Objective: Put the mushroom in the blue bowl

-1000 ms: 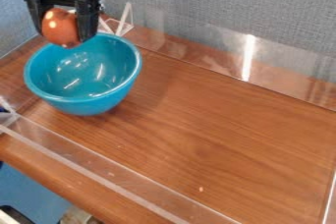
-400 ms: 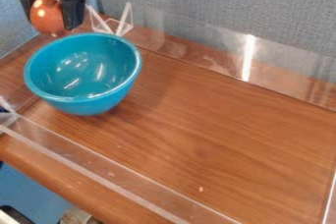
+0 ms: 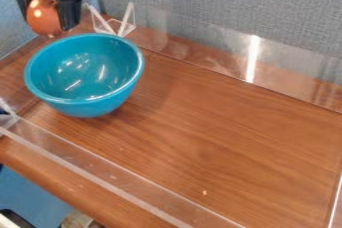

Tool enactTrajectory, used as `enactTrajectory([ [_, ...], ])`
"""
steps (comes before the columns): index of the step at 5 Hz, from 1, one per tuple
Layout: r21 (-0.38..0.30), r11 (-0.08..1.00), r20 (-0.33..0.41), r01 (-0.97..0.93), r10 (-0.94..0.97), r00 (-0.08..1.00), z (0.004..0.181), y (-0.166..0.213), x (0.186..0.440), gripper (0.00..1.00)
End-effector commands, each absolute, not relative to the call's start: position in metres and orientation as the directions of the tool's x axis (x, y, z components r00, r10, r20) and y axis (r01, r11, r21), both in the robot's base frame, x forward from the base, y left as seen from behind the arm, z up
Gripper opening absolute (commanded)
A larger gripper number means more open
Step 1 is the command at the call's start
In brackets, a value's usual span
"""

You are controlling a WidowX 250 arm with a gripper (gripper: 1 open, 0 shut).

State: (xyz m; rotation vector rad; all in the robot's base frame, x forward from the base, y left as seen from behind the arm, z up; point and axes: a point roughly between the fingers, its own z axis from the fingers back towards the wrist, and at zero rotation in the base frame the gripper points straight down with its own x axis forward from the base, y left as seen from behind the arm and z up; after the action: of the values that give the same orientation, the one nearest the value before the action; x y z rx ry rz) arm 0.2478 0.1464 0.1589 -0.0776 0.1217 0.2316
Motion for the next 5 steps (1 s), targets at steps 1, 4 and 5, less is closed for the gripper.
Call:
enactTrajectory([
  [1, -0.037, 0.969, -0.057, -0.244, 0.241, 0.969, 0.1785, 0.1529, 0.2473, 0.00],
  [4, -0.046, 0.972, -0.079, -0.228, 0.224, 0.971, 0.1713, 0.1506, 0.2472, 0.00],
  [5, -0.049, 0.973, -0.086, -0.225, 0.220, 0.972, 0.1686, 0.1503, 0.2471, 0.00],
])
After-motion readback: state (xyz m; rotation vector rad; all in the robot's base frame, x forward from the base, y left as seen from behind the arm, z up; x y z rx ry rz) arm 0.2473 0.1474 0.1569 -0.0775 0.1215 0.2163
